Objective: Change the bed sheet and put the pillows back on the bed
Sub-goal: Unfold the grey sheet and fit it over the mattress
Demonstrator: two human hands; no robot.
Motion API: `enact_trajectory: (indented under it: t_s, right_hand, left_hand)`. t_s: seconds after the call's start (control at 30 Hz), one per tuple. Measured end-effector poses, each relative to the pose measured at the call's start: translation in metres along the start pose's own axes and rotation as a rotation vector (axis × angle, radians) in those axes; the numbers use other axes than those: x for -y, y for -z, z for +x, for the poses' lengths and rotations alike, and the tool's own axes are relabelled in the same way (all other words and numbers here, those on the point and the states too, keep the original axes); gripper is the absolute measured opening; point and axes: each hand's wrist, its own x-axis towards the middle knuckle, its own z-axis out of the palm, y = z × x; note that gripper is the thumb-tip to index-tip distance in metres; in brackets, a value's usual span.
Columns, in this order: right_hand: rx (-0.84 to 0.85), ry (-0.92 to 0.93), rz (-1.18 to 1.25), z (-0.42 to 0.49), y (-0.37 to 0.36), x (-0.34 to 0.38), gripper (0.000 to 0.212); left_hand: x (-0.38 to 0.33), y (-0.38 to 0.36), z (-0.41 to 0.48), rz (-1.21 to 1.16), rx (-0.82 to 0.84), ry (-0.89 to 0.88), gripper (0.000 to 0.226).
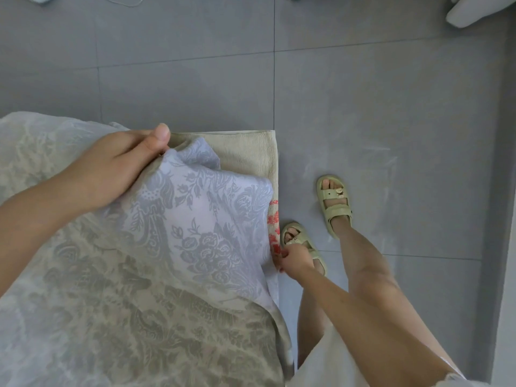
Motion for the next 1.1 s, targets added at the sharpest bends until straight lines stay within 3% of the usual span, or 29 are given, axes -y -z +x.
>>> enact_trajectory:
  t_s: [0.13,0.23,0.27,0.3,0.37,0.43,0.5,0.63,0.8,0.83,1.0,1.1]
  right_hand:
    - [-0.137,0.040,-0.149,-0.009,0.022,0.021,0.018]
    - [-0.361,0.306,0.160,-0.046,0.072,0.053,0.031]
    - [-0.305,0.425,0.364,-0.060,0.086,0.073,0.032]
    - [-0.137,0.518,0.578,-0.072,0.093,0.094,0.033]
    - [0.312,0.543,0.821,-0.081,0.083,0.133,0.047]
    - [0.585,0.450,0.802,-0.078,0.065,0.158,0.071]
    - [0.711,0.433,0.693,-0.068,0.057,0.166,0.075]
    - [0.716,0.388,0.671,-0.050,0.083,0.161,0.074]
    - [0.272,0.413,0.778,-0.023,0.128,0.166,0.072]
    - [0.278,0.429,0.822,-0.018,0.135,0.169,0.072]
    - [0.620,0.339,0.767,-0.009,0.122,0.187,0.074]
    - [0.589,0.237,0.780,0.007,0.109,0.175,0.071]
  left_hand:
    - [0.000,-0.002,0.006,0.054,0.012,-0.023,0.089]
    - [-0.001,-0.003,0.015,0.120,-0.015,-0.092,0.084]
    - [-0.002,-0.004,0.016,0.116,-0.022,-0.101,0.080]
    - [-0.003,-0.004,0.016,0.113,-0.023,-0.096,0.078]
    - [-0.006,-0.004,0.015,0.115,0.000,-0.043,0.079]
    - [-0.004,0.001,0.013,0.112,0.030,0.043,0.083]
    - [-0.002,0.011,0.012,0.095,0.070,0.096,0.082]
    - [-0.012,0.004,0.027,0.131,0.122,0.130,0.072]
    - [-0.020,-0.026,0.090,0.257,0.313,0.251,0.073]
    - [-0.017,-0.030,0.098,0.234,0.341,0.287,0.073]
    - [-0.005,-0.038,0.118,0.093,0.427,0.377,0.074]
    - [0.002,-0.037,0.125,-0.008,0.394,0.356,0.076]
